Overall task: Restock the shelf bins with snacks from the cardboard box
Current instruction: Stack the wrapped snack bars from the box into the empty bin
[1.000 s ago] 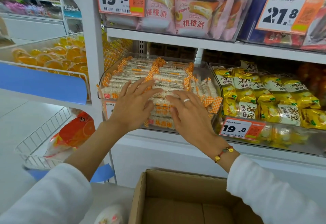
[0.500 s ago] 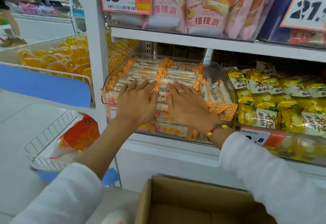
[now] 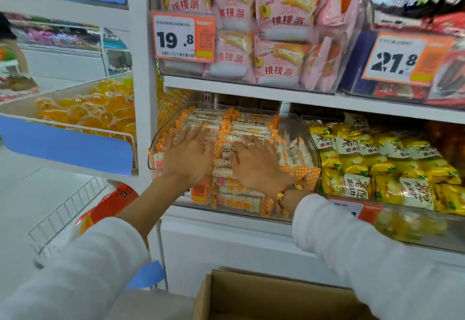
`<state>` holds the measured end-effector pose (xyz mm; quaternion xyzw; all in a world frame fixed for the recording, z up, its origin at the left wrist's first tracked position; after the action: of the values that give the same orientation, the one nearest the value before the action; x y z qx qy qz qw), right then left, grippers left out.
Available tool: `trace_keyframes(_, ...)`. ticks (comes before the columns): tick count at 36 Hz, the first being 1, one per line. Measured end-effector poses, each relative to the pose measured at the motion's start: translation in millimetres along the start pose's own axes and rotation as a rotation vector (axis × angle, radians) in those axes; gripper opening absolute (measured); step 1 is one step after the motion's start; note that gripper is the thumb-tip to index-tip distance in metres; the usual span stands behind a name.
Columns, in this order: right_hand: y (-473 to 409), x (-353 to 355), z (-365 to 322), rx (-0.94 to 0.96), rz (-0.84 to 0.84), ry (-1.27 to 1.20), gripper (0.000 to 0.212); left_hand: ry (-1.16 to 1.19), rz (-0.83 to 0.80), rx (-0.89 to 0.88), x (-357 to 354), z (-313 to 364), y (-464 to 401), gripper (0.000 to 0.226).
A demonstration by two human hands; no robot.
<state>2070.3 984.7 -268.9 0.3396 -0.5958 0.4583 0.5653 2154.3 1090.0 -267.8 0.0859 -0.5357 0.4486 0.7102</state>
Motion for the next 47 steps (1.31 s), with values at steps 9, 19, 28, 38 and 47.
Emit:
trace_keyframes(9,2.7,-13.0,-6.5,-0.062,0.054,0.007,0.057,-0.167,0.164,-0.044,-10.7,-24.0,0.8,0.068)
trace_keyframes(19,8.9,12.5,8.7,0.044,-0.105,0.022,0.058,-0.233,-0.009,0.005,3.4,-7.8,-1.9,0.058)
trace_keyframes(28,45.1,6.3,76.3,-0.059,0.096,0.099,0.065,-0.196,-0.118,-0.303,-45.4,68.4,16.4,0.079)
trace_keyframes(38,39.7,-12.6,79.5,-0.065,0.044,0.012,0.063,-0.209,-0.086,-0.251,-56.8,67.1,23.0,0.083)
trace_keyframes(47,79.2,52.3,71.3,0.051,0.147,-0.183,0.050,-0.029,-0.033,-0.261,-25.6,83.7,39.8,0.063)
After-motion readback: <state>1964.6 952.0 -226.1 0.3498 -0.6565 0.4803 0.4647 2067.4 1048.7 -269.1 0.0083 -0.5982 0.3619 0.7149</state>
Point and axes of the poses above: each hand's wrist, its own y-axis away from the middle knuckle, its own x-axis out of the back of the hand, z = x × y, the point moved 7 cm from there along -y, towards the middle knuckle, and after that the axes turned 5 degrees about y, right-handed, at the moved point
